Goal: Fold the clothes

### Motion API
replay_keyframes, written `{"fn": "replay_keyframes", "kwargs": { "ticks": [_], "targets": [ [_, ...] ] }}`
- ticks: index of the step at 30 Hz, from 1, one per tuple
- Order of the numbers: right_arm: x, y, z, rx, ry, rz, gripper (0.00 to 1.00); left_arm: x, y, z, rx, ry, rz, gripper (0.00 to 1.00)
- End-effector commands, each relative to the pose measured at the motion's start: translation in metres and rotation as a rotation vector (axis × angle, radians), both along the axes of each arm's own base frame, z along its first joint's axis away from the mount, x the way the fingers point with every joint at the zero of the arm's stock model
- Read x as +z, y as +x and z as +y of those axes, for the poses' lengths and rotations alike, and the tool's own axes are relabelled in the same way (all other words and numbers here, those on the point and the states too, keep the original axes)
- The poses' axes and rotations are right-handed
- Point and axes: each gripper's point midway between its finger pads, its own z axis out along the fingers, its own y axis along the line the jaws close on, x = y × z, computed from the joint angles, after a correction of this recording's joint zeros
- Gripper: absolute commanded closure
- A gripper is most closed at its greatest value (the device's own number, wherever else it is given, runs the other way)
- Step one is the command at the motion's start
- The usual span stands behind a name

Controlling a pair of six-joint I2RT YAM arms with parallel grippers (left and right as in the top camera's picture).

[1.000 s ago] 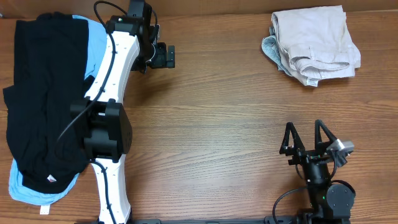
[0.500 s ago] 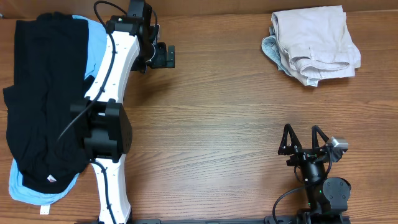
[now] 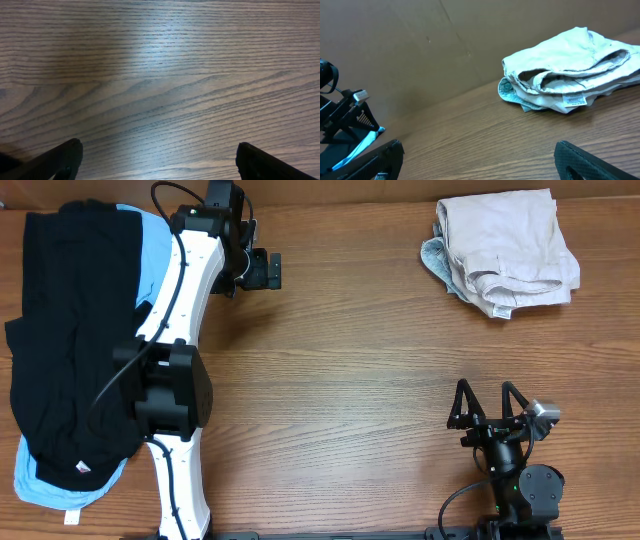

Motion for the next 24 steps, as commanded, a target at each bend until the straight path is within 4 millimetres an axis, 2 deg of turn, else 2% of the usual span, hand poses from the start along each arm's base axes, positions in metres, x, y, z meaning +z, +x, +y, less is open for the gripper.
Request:
{"fn": "replay_keyframes", "kwargs": {
  "ticks": [1,3,7,9,13,18,20,23,24],
  "targets": [
    [-0.002,0.000,0.000,-0.004,-0.010,-0.005,0.00,0.013,0.004,-0.003,0.012,-0.003,-0.033,0.00],
    [-0.002,0.000,0.000,-0.004,-0.010,-0.005,0.00,0.013,0.004,-0.003,0.011,0.003,-0.035,0.00],
    [-0.002,0.000,0.000,-0.004,-0.010,-0.005,0.00,0.031,0.001,-0.018,-0.020,-0.003,-0.071,0.00],
    [-0.002,0.000,0.000,-0.004,-0.010,-0.005,0.00,0.047,-0.003,-0.030,-0.045,-0.010,-0.106,0.00],
    [-0.002,0.000,0.000,-0.004,-0.010,-0.005,0.00,0.101,-0.017,-0.053,-0.118,0.003,-0.229,0.00],
    [-0.002,0.000,0.000,-0.004,-0.010,-0.005,0.00,0.172,-0.022,-0.051,-0.098,0.063,-0.476,0.00],
    [-0.002,0.000,0.000,-0.004,-0.010,-0.005,0.00,0.192,-0.024,-0.048,-0.079,0.050,-0.579,0.00],
    [-0.002,0.000,0.000,-0.004,-0.010,-0.005,0.00,0.207,-0.036,-0.037,-0.049,0.012,-0.727,0.00],
    [-0.002,0.000,0.000,-0.004,-0.010,-0.005,0.00,0.206,-0.042,-0.033,-0.044,0.010,-0.748,0.00]
  ]
}}
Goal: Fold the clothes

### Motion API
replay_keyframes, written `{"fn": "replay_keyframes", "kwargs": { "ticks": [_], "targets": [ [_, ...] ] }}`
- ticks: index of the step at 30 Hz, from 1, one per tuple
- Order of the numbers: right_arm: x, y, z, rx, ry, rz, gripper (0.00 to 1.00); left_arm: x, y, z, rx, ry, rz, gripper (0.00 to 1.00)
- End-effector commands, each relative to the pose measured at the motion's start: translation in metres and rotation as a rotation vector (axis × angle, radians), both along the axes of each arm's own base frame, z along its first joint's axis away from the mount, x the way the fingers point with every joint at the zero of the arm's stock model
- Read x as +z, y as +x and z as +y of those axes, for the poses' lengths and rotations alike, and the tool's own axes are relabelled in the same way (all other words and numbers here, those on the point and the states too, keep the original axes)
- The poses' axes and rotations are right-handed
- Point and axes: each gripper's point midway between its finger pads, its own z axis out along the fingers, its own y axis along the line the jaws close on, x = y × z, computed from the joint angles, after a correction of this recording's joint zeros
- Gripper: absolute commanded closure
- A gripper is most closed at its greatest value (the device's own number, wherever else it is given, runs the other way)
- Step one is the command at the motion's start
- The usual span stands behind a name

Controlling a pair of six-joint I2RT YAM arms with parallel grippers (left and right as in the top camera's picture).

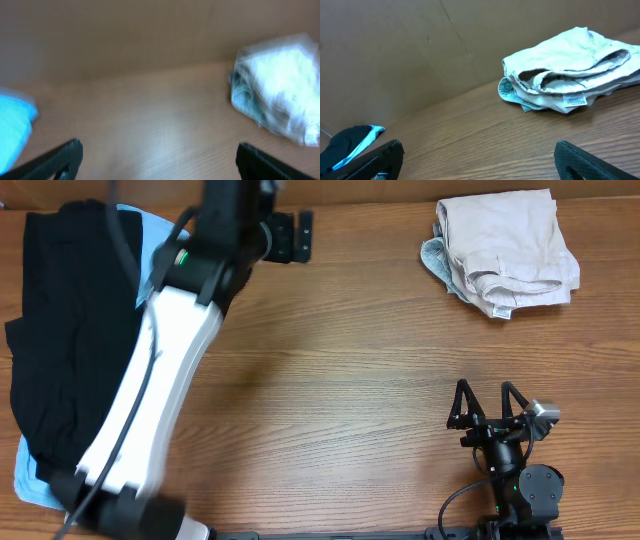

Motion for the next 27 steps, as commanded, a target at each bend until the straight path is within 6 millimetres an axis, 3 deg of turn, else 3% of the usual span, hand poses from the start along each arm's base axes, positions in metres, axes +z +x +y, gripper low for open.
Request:
{"fn": "replay_keyframes", "kwargs": {
  "ticks": [1,7,13,17,21,27],
  "targets": [
    [-0.002,0.000,-0.001,-0.006,-0.009,-0.004,0.00,-0.022,-0.026,0.030,0.059,0.028,-0.043,0.00],
    [-0.002,0.000,-0.001,-0.006,-0.009,-0.004,0.00,-0.055,-0.077,0.074,0.103,-0.013,-0.129,0.00],
    [-0.002,0.000,-0.001,-0.006,-0.009,-0.004,0.00,-0.096,-0.134,0.103,0.111,-0.119,-0.214,0.00],
    [-0.002,0.000,-0.001,-0.006,-0.009,-0.004,0.00,-0.118,-0.162,0.116,0.158,-0.130,-0.298,0.00],
    [-0.002,0.000,-0.001,-0.006,-0.009,-0.004,0.00,-0.127,-0.182,0.125,0.192,-0.126,-0.400,0.00],
    [-0.002,0.000,-0.001,-0.006,-0.009,-0.004,0.00,-0.122,-0.201,0.128,0.197,-0.143,-0.551,0.00]
  ]
}}
